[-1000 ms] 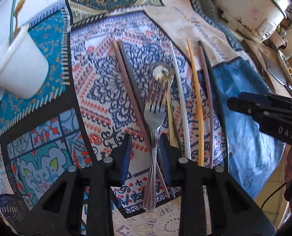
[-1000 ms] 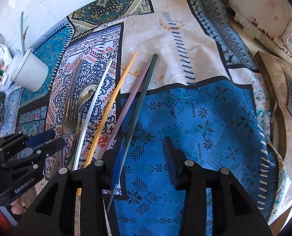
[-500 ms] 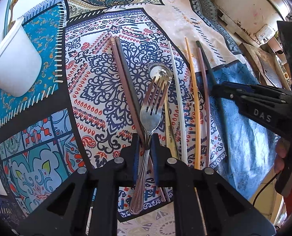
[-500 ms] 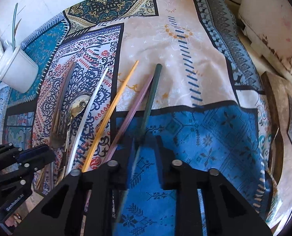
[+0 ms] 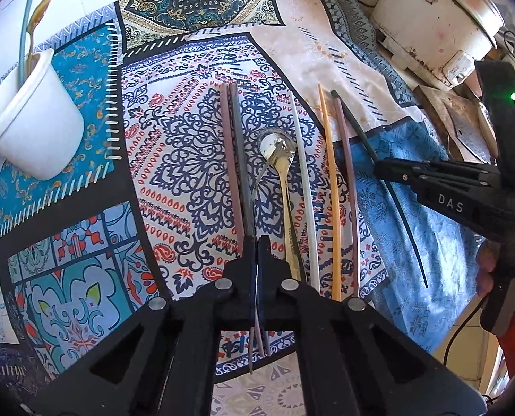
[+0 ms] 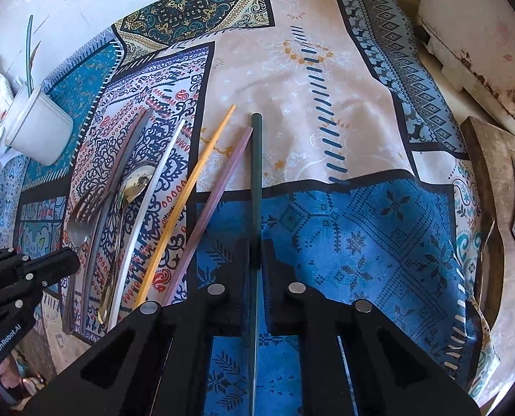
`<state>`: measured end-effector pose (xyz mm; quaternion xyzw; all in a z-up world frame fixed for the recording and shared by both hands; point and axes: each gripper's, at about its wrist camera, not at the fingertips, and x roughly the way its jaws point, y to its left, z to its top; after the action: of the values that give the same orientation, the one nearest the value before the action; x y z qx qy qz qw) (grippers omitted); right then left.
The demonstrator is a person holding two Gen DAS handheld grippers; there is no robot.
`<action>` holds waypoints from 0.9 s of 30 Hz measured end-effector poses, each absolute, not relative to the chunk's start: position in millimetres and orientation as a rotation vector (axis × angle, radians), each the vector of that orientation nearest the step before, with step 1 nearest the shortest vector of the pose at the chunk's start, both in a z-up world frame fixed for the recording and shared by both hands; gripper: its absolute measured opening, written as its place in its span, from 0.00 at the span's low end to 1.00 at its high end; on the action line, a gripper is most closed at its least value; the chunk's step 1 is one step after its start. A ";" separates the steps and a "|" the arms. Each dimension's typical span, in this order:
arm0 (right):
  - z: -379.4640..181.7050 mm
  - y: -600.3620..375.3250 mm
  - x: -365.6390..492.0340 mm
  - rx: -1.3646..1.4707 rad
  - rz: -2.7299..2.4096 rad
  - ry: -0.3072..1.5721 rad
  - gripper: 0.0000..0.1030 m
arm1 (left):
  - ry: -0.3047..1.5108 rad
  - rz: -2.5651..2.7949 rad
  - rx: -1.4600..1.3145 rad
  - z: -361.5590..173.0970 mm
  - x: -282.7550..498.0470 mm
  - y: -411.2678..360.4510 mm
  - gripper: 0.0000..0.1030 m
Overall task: Organize utensils
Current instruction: 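Grasp a silver fork with the left tool while the right tool grasps a dark green chopstick, then carry the fork with the left tool while the right tool carries the chopstick to the cup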
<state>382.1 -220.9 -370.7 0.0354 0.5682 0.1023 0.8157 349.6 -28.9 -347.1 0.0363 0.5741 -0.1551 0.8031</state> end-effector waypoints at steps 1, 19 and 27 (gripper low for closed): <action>-370.6 -222.6 380.7 0.074 0.218 1.215 0.06 | 1.234 -0.325 0.080 -347.5 349.4 -27.4 0.00; -371.5 -230.4 373.8 -0.037 0.260 1.259 0.06 | 1.357 -0.336 0.195 -364.6 358.3 -21.1 0.01; -366.9 -233.8 380.8 0.008 0.248 1.235 0.06 | 1.312 -0.313 0.270 -359.4 360.8 -30.3 0.00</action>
<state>380.8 -233.8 -366.9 0.0037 0.5775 0.1161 0.8081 360.8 -30.3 -359.4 0.1248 0.6056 -0.1443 0.7726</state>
